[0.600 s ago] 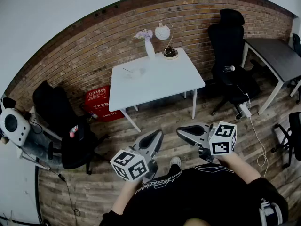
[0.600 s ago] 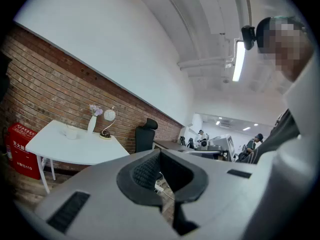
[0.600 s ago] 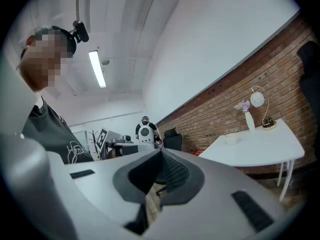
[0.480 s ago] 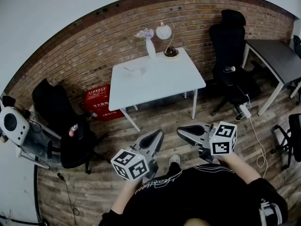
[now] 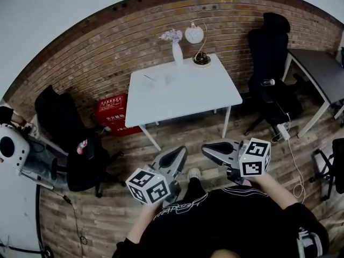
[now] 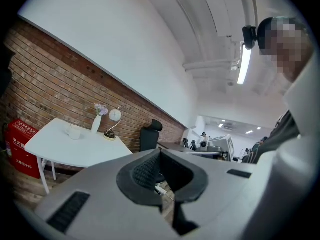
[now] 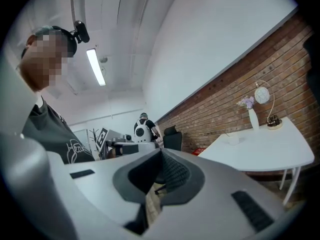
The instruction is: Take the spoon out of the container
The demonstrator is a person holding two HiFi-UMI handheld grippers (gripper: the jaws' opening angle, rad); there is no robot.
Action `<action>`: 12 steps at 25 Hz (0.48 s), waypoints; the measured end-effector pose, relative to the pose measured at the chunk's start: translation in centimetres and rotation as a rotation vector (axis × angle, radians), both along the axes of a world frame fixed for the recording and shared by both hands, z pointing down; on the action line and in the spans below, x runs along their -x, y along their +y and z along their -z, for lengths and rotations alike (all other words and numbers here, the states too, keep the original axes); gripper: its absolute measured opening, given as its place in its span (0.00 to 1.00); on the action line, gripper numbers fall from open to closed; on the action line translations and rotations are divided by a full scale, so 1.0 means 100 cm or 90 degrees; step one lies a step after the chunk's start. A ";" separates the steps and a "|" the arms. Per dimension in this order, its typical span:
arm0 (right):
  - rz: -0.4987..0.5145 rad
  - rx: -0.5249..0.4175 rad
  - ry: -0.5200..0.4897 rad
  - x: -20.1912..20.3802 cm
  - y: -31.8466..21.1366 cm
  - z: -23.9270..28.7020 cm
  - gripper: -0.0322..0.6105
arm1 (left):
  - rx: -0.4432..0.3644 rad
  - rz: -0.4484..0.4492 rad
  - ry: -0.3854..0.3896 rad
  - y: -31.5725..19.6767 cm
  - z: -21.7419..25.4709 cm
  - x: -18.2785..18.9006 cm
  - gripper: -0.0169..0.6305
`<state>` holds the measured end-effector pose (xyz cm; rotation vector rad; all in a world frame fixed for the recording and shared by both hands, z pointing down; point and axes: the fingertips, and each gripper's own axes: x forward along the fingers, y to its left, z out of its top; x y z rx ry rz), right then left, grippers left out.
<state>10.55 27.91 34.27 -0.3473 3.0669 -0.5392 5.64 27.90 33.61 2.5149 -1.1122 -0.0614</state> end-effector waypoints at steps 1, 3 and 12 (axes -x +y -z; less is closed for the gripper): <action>0.001 0.000 -0.001 0.004 -0.009 -0.001 0.05 | 0.002 0.002 0.000 -0.008 -0.002 0.004 0.03; 0.003 0.001 -0.001 0.013 -0.028 -0.003 0.05 | 0.005 0.007 0.002 -0.027 -0.006 0.015 0.03; -0.026 0.031 0.002 0.052 -0.157 -0.008 0.05 | 0.049 0.003 0.010 -0.155 -0.016 0.062 0.03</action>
